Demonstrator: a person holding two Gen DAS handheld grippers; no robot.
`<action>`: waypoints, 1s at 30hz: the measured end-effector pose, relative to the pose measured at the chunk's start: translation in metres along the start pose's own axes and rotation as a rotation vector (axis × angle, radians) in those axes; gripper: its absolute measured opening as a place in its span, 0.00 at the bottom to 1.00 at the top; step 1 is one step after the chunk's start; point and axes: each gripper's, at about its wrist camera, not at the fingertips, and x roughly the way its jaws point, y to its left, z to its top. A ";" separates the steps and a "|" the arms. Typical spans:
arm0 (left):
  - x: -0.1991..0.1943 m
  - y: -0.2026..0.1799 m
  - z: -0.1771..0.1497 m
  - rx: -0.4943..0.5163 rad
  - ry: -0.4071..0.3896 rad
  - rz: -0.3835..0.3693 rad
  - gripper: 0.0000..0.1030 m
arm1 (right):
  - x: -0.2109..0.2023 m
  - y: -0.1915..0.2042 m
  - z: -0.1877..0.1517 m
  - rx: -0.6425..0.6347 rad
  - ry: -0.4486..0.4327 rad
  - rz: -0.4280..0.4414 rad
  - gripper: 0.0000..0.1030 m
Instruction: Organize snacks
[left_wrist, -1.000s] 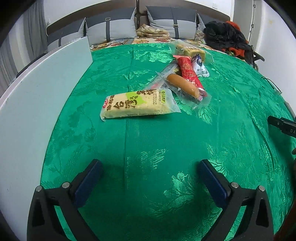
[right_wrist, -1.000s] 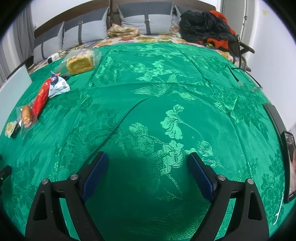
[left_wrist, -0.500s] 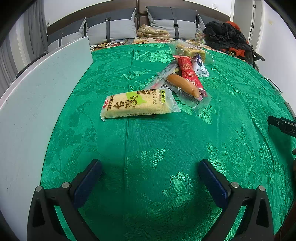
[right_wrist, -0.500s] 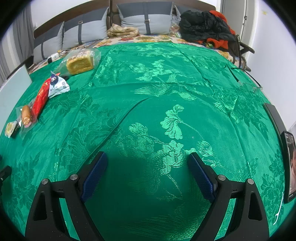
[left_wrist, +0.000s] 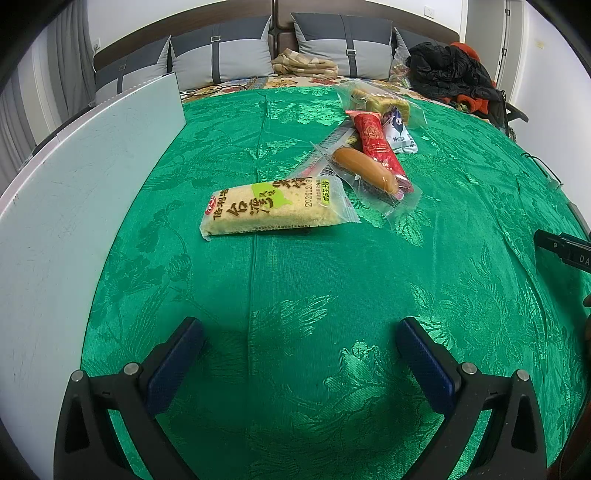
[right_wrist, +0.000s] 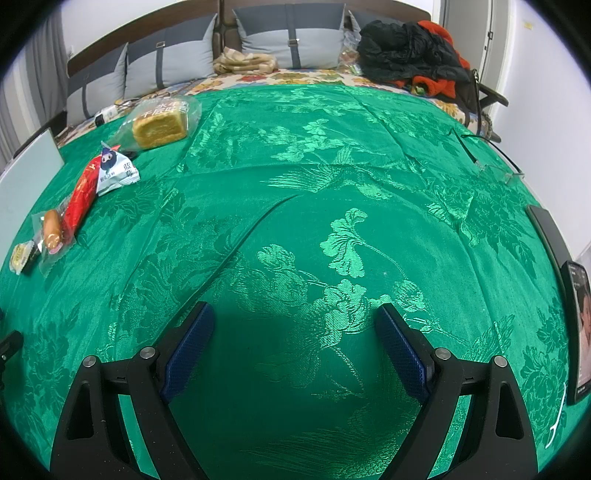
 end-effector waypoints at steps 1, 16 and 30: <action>0.001 0.000 0.000 0.000 0.000 -0.001 1.00 | 0.000 0.000 0.000 0.000 0.000 0.000 0.89; -0.008 0.017 0.025 -0.051 0.139 -0.099 1.00 | 0.000 0.000 0.000 0.000 0.000 0.001 0.89; 0.053 0.036 0.108 -0.249 0.235 0.118 0.97 | 0.000 0.000 0.000 0.000 0.000 0.001 0.89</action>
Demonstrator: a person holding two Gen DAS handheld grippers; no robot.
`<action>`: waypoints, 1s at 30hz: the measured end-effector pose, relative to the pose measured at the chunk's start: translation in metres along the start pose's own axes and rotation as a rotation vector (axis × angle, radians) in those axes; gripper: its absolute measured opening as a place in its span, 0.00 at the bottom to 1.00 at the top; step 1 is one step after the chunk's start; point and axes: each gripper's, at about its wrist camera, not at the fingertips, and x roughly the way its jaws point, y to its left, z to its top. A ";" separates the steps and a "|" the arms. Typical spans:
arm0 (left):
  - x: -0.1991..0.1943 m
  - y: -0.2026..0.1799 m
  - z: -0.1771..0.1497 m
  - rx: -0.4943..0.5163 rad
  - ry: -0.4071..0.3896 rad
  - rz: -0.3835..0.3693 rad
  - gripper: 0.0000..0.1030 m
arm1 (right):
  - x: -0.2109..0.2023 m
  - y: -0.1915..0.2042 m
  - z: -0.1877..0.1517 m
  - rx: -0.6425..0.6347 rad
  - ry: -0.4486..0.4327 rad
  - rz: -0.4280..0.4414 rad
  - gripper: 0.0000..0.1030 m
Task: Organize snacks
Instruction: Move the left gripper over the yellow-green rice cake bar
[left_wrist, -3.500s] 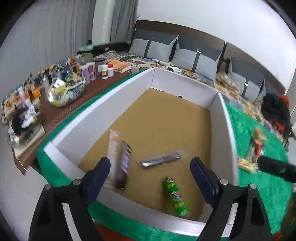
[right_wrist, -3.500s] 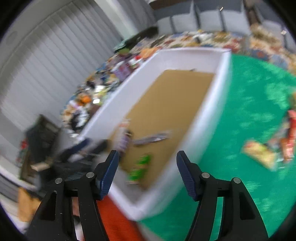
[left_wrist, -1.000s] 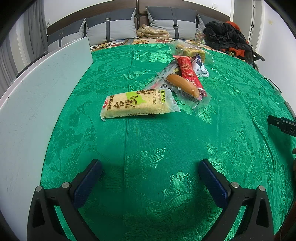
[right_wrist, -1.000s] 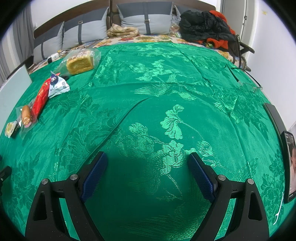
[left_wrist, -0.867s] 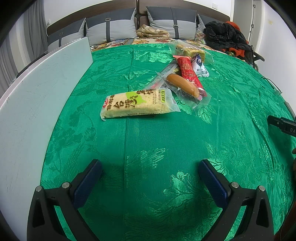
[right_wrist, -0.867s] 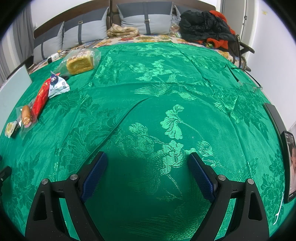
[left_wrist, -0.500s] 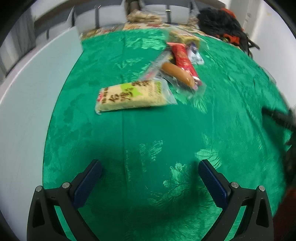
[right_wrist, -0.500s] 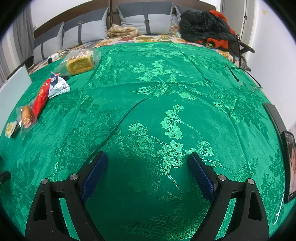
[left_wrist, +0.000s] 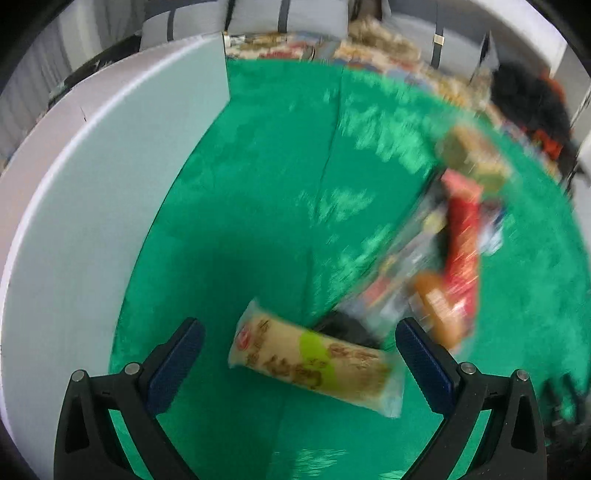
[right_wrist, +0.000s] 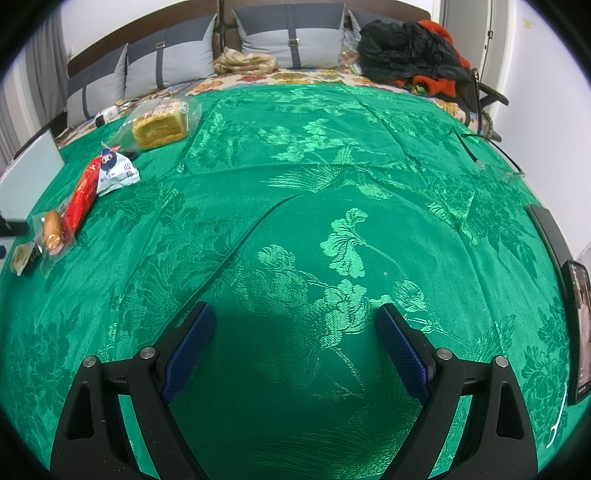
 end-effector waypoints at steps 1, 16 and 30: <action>0.000 0.002 -0.006 0.014 0.003 0.009 0.96 | 0.000 0.000 0.000 0.000 0.000 0.000 0.89; -0.018 0.035 -0.042 -0.044 0.012 -0.158 0.96 | 0.000 0.000 0.000 0.000 0.000 0.000 0.90; -0.007 0.030 -0.063 0.056 -0.025 -0.004 0.97 | 0.000 0.000 0.000 0.000 0.000 0.001 0.90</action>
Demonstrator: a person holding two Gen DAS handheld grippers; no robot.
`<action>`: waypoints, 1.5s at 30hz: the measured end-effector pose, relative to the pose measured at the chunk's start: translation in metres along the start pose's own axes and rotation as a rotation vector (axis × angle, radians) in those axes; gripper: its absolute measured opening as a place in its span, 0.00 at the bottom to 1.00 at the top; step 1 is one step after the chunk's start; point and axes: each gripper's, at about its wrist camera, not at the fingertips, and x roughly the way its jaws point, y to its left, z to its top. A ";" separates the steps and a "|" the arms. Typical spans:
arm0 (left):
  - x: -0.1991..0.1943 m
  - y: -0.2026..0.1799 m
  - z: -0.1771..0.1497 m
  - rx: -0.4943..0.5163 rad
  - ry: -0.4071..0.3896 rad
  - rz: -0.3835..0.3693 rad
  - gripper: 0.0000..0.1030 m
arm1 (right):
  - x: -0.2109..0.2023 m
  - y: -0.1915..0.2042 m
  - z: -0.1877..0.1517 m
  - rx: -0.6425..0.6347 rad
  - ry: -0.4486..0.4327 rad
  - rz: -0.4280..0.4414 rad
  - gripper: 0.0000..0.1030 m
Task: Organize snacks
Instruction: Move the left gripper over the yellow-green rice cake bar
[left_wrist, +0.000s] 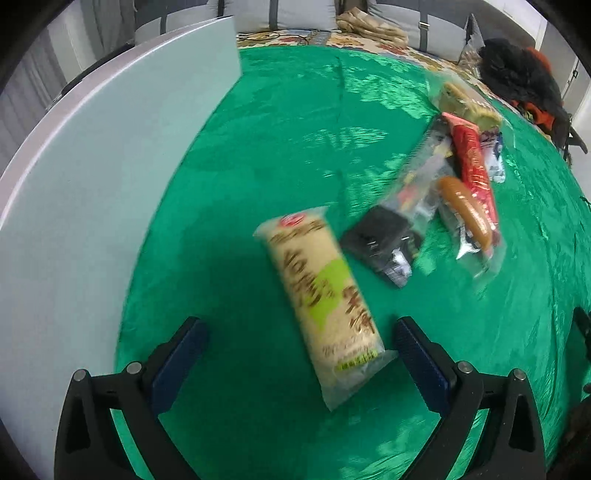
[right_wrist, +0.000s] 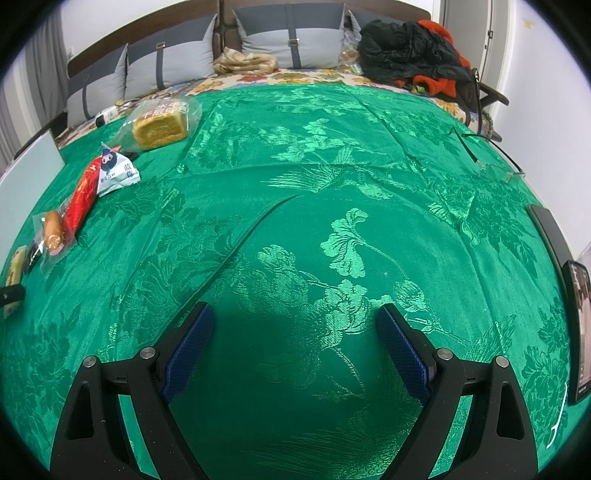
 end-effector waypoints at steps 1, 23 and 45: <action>-0.001 0.005 -0.001 -0.003 -0.004 -0.001 0.97 | 0.000 0.000 0.000 0.000 0.000 0.000 0.90; -0.007 0.014 -0.020 0.086 -0.174 -0.043 1.00 | 0.000 0.000 0.000 0.000 0.000 0.000 0.90; -0.007 0.013 -0.024 0.080 -0.201 -0.041 1.00 | -0.001 0.024 0.020 0.095 0.030 0.142 0.89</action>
